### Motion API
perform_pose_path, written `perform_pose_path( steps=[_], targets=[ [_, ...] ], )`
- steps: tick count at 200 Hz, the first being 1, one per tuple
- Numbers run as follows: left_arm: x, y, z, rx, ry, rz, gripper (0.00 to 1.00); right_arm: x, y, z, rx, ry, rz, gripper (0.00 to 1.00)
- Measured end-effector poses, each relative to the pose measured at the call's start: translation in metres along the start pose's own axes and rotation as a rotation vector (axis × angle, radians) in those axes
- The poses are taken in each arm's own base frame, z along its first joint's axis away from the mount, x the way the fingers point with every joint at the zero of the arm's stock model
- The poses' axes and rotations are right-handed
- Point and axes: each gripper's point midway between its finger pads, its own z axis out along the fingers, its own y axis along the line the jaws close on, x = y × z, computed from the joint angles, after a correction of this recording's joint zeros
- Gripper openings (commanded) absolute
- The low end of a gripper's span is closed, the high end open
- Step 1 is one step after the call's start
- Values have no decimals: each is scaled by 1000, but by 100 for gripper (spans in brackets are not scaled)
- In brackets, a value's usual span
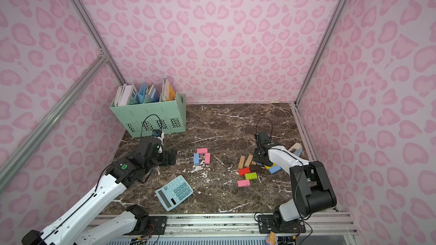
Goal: Assemble the number 8 with building blocks
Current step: Pick up the building block from the center of the board.
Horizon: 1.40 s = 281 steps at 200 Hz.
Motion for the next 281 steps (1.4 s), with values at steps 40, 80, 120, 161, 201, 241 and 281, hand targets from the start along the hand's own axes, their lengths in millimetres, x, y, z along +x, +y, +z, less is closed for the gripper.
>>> perform_pose_path(
  steps=[40,80,120,161,201,241,281],
  targets=[
    [0,0,0,0,-1,0,99,-7,-1,4,-14,-22,18,44],
    [0,0,0,1,-2,-1,99,-6,-7,2,-13,-28,28,41],
    [0,0,-1,1,-2,0,99,-1,-11,2,-4,-17,30,40],
    [0,0,0,1,-2,0,99,7,-13,8,-3,10,24,40],
    [0,0,0,1,-2,0,99,6,-11,11,-9,8,14,30],
    [0,0,0,1,-2,0,99,3,-6,5,-30,5,13,20],
    [-1,0,-1,1,-5,-1,99,-9,42,-41,-123,-97,-117,19]
  ],
)
